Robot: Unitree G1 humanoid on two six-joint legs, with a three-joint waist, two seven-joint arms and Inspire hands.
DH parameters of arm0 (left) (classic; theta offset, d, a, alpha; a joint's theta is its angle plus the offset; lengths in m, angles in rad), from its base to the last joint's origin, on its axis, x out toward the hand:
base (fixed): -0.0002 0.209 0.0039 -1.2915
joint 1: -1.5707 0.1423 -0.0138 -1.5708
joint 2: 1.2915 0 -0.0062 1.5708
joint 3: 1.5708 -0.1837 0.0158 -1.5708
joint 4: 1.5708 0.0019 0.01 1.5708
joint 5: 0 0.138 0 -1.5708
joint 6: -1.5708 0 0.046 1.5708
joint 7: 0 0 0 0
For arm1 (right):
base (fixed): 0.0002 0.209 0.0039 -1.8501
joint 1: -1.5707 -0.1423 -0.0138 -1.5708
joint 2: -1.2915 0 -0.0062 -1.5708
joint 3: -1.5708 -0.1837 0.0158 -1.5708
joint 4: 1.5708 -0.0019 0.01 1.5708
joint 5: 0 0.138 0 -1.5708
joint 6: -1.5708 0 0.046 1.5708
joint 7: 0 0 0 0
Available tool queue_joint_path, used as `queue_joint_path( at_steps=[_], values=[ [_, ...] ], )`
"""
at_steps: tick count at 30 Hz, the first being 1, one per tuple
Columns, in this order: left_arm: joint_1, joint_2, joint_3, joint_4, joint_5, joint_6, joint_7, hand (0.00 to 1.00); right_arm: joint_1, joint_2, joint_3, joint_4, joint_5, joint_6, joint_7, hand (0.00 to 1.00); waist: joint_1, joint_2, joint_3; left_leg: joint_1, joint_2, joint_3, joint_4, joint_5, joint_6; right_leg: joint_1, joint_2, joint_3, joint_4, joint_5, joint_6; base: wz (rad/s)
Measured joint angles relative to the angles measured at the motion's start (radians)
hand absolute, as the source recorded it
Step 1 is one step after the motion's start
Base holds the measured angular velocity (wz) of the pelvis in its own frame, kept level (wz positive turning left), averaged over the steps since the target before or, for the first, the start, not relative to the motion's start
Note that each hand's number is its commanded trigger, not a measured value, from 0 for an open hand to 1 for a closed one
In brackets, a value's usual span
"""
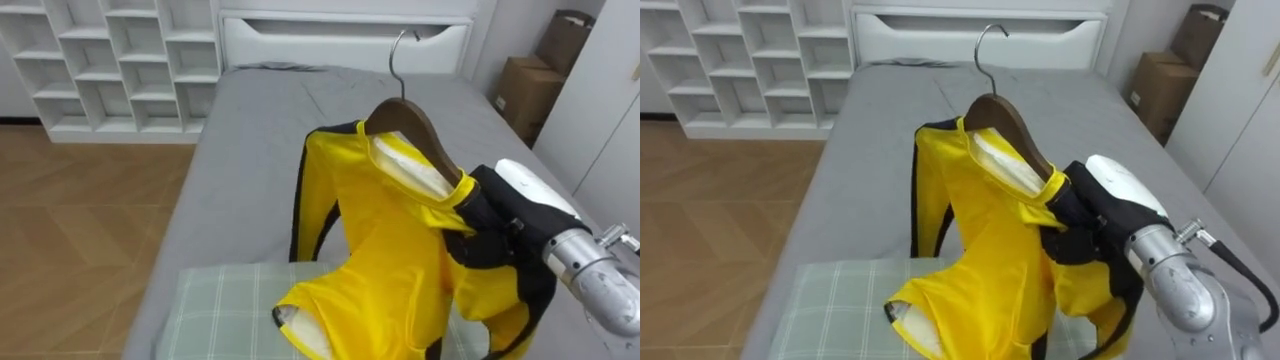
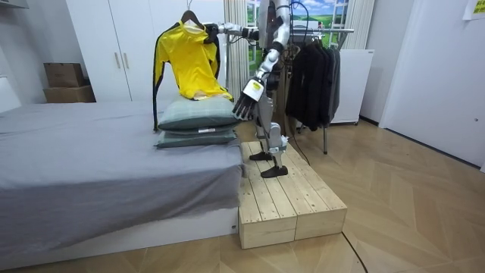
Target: Hang clothes
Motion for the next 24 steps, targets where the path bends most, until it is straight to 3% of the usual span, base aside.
queue_joint_path(
  at_steps=[6, 12, 18, 24],
  values=[
    [0.068, -0.015, 0.001, 0.074, -0.009, 0.008, -0.006, 0.00, 0.025, -0.005, -0.001, -0.052, 0.004, 0.016, 0.000, 1.00, 0.014, -0.005, 0.0010, 0.002, 0.000, 0.012, -0.010, 0.000, 0.000, -0.001, 0.003, 0.012, -0.013, 0.000, 0.001, -0.05],
    [0.073, -0.019, 0.000, 0.203, -0.016, 0.010, -0.022, 0.00, 0.053, -0.005, 0.001, -0.088, 0.005, 0.020, 0.000, 1.00, 0.033, -0.032, 0.0131, -0.001, 0.003, 0.017, -0.012, -0.001, -0.002, -0.010, 0.007, 0.018, -0.015, 0.000, 0.000, -0.03],
    [0.074, -0.026, -0.005, 0.243, -0.014, 0.041, -0.027, 0.00, 0.080, -0.005, 0.001, -0.126, 0.006, 0.020, 0.001, 1.00, 0.039, -0.045, 0.0117, -0.003, 0.009, 0.016, -0.012, -0.007, -0.007, -0.008, 0.013, 0.014, -0.015, 0.000, 0.000, 0.00],
    [0.068, -0.043, -0.047, 0.242, 0.020, 0.056, -0.026, 0.00, 0.085, 0.007, 0.001, -0.126, 0.005, 0.020, 0.001, 1.00, 0.033, -0.042, 0.0134, -0.006, 0.010, 0.009, -0.013, -0.008, -0.008, -0.008, 0.013, 0.012, -0.016, 0.000, 0.000, 0.01]
  ],
)
